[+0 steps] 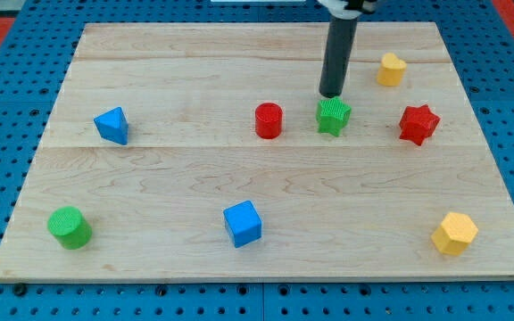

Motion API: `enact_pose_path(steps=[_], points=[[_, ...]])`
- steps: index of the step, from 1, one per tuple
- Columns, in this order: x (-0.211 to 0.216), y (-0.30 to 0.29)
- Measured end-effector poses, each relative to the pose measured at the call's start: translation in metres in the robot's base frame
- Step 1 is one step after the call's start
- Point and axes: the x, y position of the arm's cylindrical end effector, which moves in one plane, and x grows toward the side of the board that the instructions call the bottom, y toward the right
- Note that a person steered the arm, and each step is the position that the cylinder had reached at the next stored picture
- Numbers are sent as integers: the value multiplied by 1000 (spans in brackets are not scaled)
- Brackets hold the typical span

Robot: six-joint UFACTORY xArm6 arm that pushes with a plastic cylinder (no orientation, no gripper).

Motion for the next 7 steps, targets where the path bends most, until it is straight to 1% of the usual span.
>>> enact_pose_path(steps=[1, 2, 3, 5, 6, 7], points=[[27, 1], [22, 1], [36, 51], [102, 71], [113, 21], [101, -8]])
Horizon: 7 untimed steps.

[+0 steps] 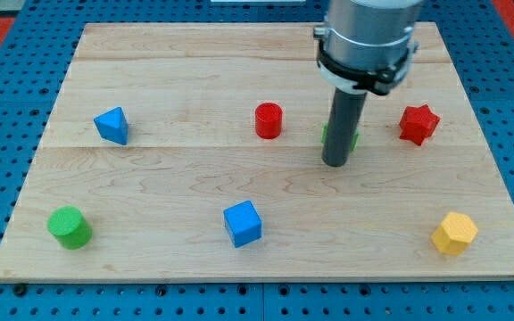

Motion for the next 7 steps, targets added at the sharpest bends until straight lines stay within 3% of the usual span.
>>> enact_pose_path(steps=[2, 3, 4, 6, 7], points=[[-12, 18], [12, 6], [45, -89], [117, -217], [159, -248]])
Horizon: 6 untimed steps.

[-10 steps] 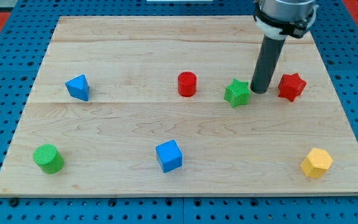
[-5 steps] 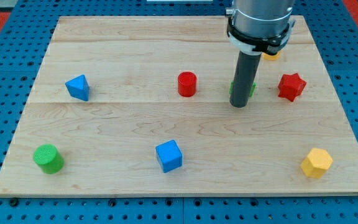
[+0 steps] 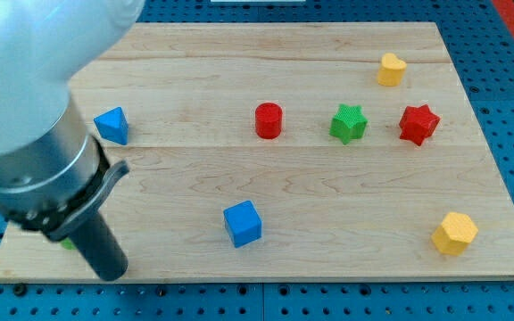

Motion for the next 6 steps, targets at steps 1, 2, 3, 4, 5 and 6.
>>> enact_pose_path(steps=[1, 2, 3, 4, 5, 6], points=[[-24, -83], [-45, -61], [-53, -7], [-83, 13], [-132, 52], [-155, 93]])
